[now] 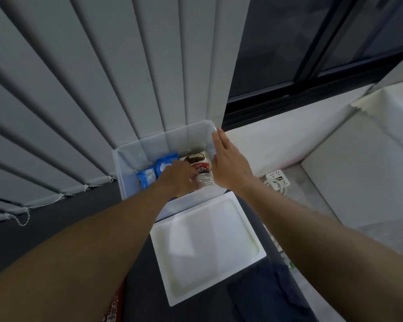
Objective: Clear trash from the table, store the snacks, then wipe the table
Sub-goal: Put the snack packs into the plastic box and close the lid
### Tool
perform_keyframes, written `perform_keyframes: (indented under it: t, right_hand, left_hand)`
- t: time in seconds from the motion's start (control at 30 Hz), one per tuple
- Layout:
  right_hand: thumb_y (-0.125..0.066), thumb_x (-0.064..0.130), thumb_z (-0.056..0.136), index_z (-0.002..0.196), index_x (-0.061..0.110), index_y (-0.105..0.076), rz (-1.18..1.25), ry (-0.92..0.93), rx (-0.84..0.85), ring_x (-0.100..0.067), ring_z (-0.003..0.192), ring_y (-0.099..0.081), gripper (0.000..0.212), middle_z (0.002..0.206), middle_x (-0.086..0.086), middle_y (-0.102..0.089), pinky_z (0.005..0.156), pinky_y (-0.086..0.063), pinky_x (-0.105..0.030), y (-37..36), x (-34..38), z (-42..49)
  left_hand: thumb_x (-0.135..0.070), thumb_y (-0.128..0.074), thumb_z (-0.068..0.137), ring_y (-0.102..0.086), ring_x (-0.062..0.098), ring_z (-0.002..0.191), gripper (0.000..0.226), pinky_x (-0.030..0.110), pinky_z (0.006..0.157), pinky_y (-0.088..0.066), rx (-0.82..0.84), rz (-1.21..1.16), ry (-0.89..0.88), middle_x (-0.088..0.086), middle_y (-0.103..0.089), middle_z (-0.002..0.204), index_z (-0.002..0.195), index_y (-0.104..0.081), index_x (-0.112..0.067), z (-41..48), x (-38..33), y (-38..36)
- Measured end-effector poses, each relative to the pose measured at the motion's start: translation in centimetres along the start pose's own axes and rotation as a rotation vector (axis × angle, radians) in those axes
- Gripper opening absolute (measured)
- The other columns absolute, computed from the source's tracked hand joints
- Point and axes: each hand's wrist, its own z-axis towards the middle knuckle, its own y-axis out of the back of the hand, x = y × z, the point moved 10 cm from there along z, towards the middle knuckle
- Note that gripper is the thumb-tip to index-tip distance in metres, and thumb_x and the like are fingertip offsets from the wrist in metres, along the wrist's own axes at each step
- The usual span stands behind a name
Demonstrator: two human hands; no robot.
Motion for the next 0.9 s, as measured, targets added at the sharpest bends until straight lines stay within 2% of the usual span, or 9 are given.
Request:
perform_keyframes:
  t: [0.13, 0.23, 0.3, 0.37, 0.5, 0.57, 0.67, 0.77, 0.9]
  right_hand:
    - [-0.056, 0.016, 0.096, 0.158, 0.02, -0.006, -0.009, -0.01, -0.014, -0.027, 0.14, -0.037, 0.079, 0.166, 0.003, -0.003, 0.104, -0.048, -0.045, -0.1, -0.1, 0.0]
    - [-0.057, 0.018, 0.095, 0.157, 0.02, -0.007, -0.011, -0.001, -0.013, -0.028, 0.136, -0.042, 0.079, 0.166, 0.003, -0.003, 0.101, -0.05, -0.046, -0.4, -0.3, 0.3]
    - [-0.058, 0.019, 0.095, 0.156, 0.02, -0.009, -0.013, 0.001, -0.012, -0.028, 0.132, -0.047, 0.079, 0.166, 0.003, -0.004, 0.098, -0.052, -0.046, -0.5, -0.5, 0.4]
    - [-0.059, 0.02, 0.095, 0.155, 0.021, -0.01, -0.016, -0.003, -0.007, -0.028, 0.13, -0.047, 0.078, 0.166, 0.003, -0.005, 0.096, -0.053, -0.047, -0.6, -0.6, 0.5]
    - [-0.057, 0.022, 0.098, 0.155, 0.022, -0.01, -0.025, 0.013, 0.034, -0.03, 0.141, -0.034, 0.074, 0.166, 0.0, -0.004, 0.101, -0.05, -0.05, -0.5, -0.1, 0.4]
    - [-0.054, 0.023, 0.1, 0.155, 0.021, -0.007, -0.06, 0.007, 0.056, -0.033, 0.145, -0.026, 0.072, 0.166, -0.002, -0.004, 0.105, -0.046, -0.051, -0.1, 0.4, 0.2]
    - [-0.044, 0.033, 0.103, 0.156, 0.02, -0.008, -0.154, 0.023, 0.063, -0.035, 0.147, -0.02, 0.065, 0.166, -0.005, -0.004, 0.11, -0.038, -0.056, 1.0, 2.1, -0.4]
    - [-0.038, 0.043, 0.102, 0.156, 0.021, -0.01, -0.137, 0.053, 0.092, -0.034, 0.15, -0.012, 0.064, 0.166, -0.005, -0.004, 0.114, -0.028, -0.06, 1.4, 4.7, -1.6]
    - [-0.037, 0.051, 0.1, 0.156, 0.023, -0.014, -0.123, 0.108, 0.119, -0.032, 0.151, -0.011, 0.066, 0.166, -0.005, -0.01, 0.117, -0.022, -0.058, 1.7, 8.7, -3.2]
  left_hand:
    - [-0.058, -0.05, 0.097, -0.059, 0.028, 0.118, 0.053, 0.043, 0.098, -0.053, 0.042, 0.071, -0.069, 0.004, -0.064, 0.131, 0.143, -0.053, -0.031, -0.2, -0.8, -0.4]
    - [-0.054, -0.042, 0.101, -0.053, 0.028, 0.127, 0.058, 0.044, 0.106, -0.047, 0.13, 0.053, -0.08, 0.004, -0.054, 0.146, 0.153, -0.039, -0.028, -0.2, -0.4, -1.4]
    - [-0.044, -0.046, 0.102, -0.047, 0.029, 0.133, 0.059, 0.042, 0.111, -0.042, 0.171, -0.011, -0.083, 0.002, -0.042, 0.156, 0.157, -0.031, -0.028, -0.7, -0.3, -1.4]
    - [-0.029, -0.052, 0.101, -0.042, 0.028, 0.136, 0.059, 0.04, 0.113, -0.039, 0.169, -0.127, -0.074, 0.0, -0.038, 0.156, 0.156, -0.032, -0.031, -1.6, 0.1, -0.8]
    - [-0.029, -0.051, 0.103, -0.026, 0.027, 0.15, 0.056, 0.041, 0.12, -0.027, 0.066, -0.157, 0.032, 0.005, -0.031, 0.161, 0.156, -0.033, -0.022, -3.8, 2.1, 2.2]
    - [-0.031, -0.045, 0.105, -0.027, 0.026, 0.149, 0.054, 0.038, 0.119, -0.025, -0.015, -0.09, 0.048, 0.007, -0.031, 0.162, 0.156, -0.032, -0.016, -5.6, 2.6, 4.6]
    - [-0.032, -0.042, 0.105, -0.036, 0.027, 0.141, 0.051, 0.04, 0.115, -0.031, -0.154, -0.039, 0.061, 0.011, -0.04, 0.155, 0.152, -0.036, -0.014, -8.6, 3.4, 7.8]
    - [-0.035, -0.039, 0.106, -0.026, 0.03, 0.149, 0.057, 0.042, 0.12, -0.025, -0.194, -0.001, 0.131, 0.012, -0.028, 0.163, 0.157, -0.026, -0.012, -12.0, 4.8, 9.5]
    - [-0.036, -0.038, 0.106, -0.019, 0.029, 0.152, 0.06, 0.042, 0.122, -0.021, -0.264, 0.001, 0.205, 0.011, -0.021, 0.166, 0.159, -0.022, -0.012, -16.9, 6.3, 11.4]
